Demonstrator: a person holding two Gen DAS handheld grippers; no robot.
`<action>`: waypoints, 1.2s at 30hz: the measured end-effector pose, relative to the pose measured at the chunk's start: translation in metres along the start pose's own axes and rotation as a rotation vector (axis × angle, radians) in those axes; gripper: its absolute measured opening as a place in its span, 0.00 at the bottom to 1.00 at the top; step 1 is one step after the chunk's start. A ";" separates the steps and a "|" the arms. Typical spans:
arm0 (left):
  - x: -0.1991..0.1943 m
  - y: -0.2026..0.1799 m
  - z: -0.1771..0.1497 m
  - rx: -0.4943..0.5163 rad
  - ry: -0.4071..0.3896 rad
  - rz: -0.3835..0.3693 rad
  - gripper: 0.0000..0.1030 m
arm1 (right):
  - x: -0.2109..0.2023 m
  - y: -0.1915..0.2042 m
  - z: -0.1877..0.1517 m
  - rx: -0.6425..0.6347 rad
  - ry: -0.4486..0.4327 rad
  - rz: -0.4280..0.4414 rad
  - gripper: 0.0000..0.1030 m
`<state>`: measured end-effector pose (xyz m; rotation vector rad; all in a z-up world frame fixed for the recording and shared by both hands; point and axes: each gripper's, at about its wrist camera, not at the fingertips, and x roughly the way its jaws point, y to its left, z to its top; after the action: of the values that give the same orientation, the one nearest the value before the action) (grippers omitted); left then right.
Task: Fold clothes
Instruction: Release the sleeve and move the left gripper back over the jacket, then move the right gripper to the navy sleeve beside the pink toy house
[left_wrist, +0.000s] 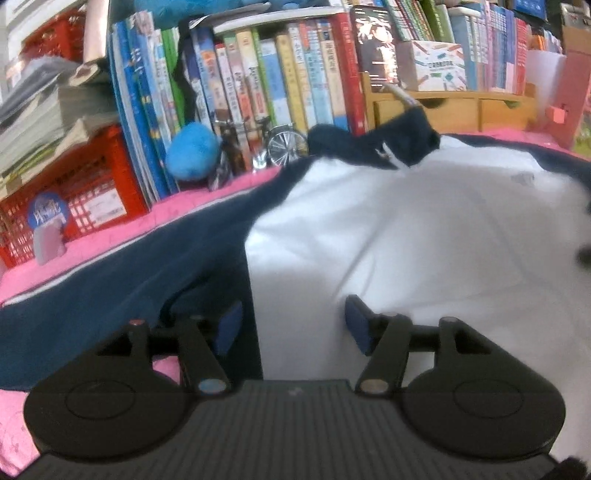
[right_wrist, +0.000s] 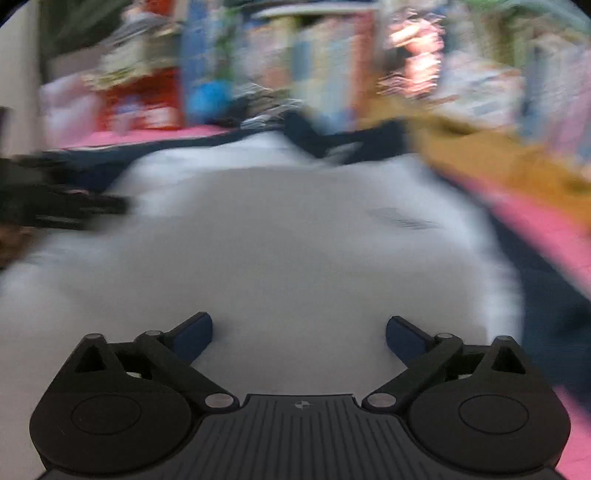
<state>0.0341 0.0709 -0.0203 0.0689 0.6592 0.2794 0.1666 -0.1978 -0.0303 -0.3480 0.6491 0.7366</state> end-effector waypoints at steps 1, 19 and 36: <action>0.000 0.001 0.000 -0.006 0.001 0.000 0.61 | -0.001 -0.021 -0.001 0.048 0.009 -0.037 0.98; 0.001 0.000 0.000 -0.013 0.007 0.020 0.67 | -0.070 -0.112 -0.028 0.298 -0.072 -0.314 0.95; 0.000 -0.002 -0.001 0.003 0.003 0.027 0.67 | 0.025 -0.035 0.019 0.113 0.001 -0.008 0.97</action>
<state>0.0343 0.0686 -0.0219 0.0800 0.6618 0.3049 0.2129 -0.1999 -0.0299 -0.2473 0.6869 0.6888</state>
